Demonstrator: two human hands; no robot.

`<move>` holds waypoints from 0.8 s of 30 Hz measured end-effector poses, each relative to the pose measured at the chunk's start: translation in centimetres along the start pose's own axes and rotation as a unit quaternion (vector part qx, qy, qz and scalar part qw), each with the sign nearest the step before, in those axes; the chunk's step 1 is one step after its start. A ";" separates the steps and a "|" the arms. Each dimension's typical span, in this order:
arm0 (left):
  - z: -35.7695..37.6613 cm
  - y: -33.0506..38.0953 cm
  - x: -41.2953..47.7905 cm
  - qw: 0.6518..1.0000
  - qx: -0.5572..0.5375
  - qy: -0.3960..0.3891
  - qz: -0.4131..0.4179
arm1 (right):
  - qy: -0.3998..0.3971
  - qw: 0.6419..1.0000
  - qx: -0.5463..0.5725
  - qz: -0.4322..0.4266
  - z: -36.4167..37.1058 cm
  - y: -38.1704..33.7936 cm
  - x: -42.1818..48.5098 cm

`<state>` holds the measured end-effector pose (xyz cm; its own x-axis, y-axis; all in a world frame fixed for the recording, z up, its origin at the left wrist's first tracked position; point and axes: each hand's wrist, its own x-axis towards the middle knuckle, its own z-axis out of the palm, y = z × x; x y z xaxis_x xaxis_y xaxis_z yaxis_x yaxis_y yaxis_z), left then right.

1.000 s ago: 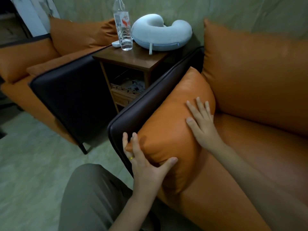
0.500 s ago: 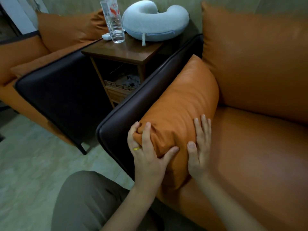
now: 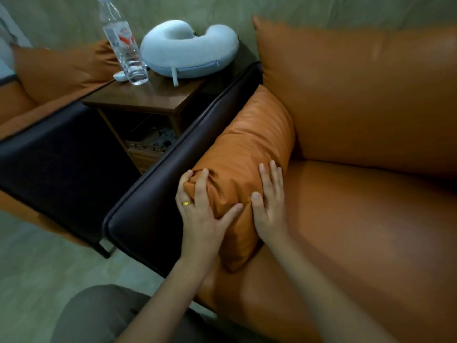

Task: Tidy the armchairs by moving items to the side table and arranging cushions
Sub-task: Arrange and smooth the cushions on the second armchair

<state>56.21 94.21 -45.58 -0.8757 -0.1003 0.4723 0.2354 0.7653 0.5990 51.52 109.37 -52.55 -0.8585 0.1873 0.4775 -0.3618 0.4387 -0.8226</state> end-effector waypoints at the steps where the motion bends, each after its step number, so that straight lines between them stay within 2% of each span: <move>1: -0.5 -0.5 -0.4 1.000 -0.009 -0.001 -0.003 | -0.009 1.000 -0.011 -0.004 -0.2 -0.3 -0.6; 2: -1.2 -1.0 -0.8 1.000 -0.015 -0.004 -0.001 | -0.023 1.000 -0.003 -0.012 -0.4 -0.9 -1.1; 5: -4.0 -2.1 -1.9 0.997 0.018 0.059 0.050 | -0.016 1.000 0.014 -0.013 -0.3 -2.4 -3.0; 8: -5.4 -2.5 -1.7 0.976 0.097 0.111 0.158 | 0.014 0.999 0.029 0.003 0.5 -3.0 -3.3; 9: -5.3 -2.7 -1.4 0.972 0.115 0.103 0.177 | 0.022 0.999 0.027 0.000 0.7 -3.0 -3.3; 14: -3.9 -2.1 -0.6 0.995 0.059 -0.010 0.082 | 0.009 1.000 0.003 0.014 0.8 -2.3 -2.7; 18: -5.0 -0.8 -0.4 0.990 0.111 -0.055 0.067 | -0.070 0.996 -0.048 0.034 -1.2 -3.2 -2.6; 21: -6.5 1.1 -0.7 0.977 0.190 -0.026 0.097 | -0.131 0.984 -0.111 0.046 -4.3 -4.0 -2.5; 24: -6.6 5.1 -1.0 0.978 0.125 0.020 0.164 | -0.092 0.981 -0.165 0.047 -9.3 -4.4 -2.4</move>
<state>61.12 94.00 -38.71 -0.7521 0.1567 0.6401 0.3864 0.8917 0.2357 58.60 115.20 -47.24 -0.9446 0.0911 0.3153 -0.1672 0.6930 -0.7013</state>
